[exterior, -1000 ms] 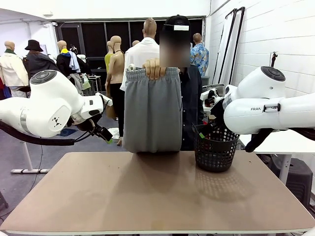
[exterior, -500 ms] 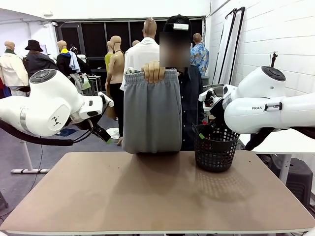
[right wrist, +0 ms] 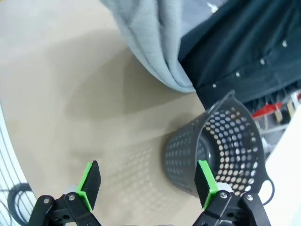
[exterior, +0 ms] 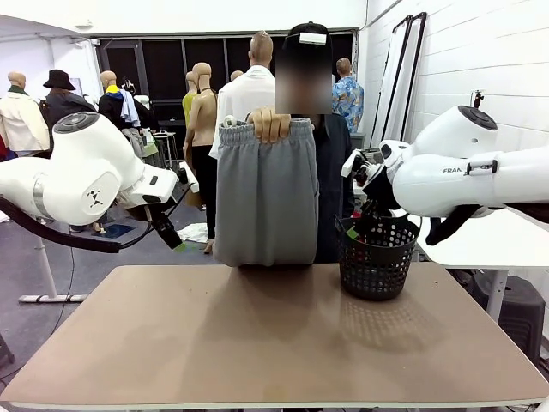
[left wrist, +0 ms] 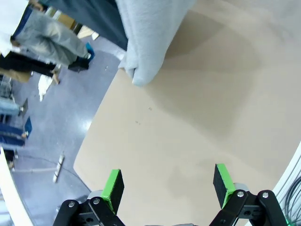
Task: Fold the training pants.
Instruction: Grab both ends of the Training pants handed by a person.
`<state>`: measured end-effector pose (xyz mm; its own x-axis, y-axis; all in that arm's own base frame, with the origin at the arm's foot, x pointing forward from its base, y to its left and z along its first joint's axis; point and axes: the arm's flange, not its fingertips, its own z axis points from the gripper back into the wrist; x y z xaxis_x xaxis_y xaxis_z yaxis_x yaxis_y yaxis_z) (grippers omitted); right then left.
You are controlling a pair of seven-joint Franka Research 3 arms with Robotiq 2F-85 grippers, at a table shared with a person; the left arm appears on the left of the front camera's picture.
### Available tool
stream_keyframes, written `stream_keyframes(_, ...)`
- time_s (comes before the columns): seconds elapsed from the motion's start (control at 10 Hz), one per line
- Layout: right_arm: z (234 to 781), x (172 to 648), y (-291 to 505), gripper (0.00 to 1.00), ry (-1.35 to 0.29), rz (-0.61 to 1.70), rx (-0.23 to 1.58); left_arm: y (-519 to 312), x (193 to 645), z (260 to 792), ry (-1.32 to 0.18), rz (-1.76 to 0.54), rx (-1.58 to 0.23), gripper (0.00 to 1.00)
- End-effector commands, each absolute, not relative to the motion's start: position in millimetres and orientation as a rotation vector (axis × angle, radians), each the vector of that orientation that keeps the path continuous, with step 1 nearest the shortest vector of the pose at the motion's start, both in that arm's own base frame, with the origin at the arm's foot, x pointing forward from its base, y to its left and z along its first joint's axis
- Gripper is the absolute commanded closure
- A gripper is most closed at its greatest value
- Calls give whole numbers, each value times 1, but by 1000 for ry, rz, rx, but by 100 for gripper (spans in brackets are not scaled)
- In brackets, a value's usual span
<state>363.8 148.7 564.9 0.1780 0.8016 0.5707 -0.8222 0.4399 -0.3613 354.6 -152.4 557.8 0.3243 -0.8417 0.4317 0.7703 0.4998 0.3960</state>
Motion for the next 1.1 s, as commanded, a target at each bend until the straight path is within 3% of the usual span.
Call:
stream_keyframes(0.0,567,374,146,0,-758,1301,42,-146,364,559,-667,-1144,72,0)
stream_keyframes(0.1,568,371,145,0,-771,1282,10,-144,366,559,-679,-1062,68,0)
stream_keyframes(0.6,563,373,152,0,-784,1277,20,-150,364,560,-653,-1107,158,0)
stream_keyframes(1.0,553,409,158,0,-823,1507,18,-135,391,570,-592,-1380,162,0)
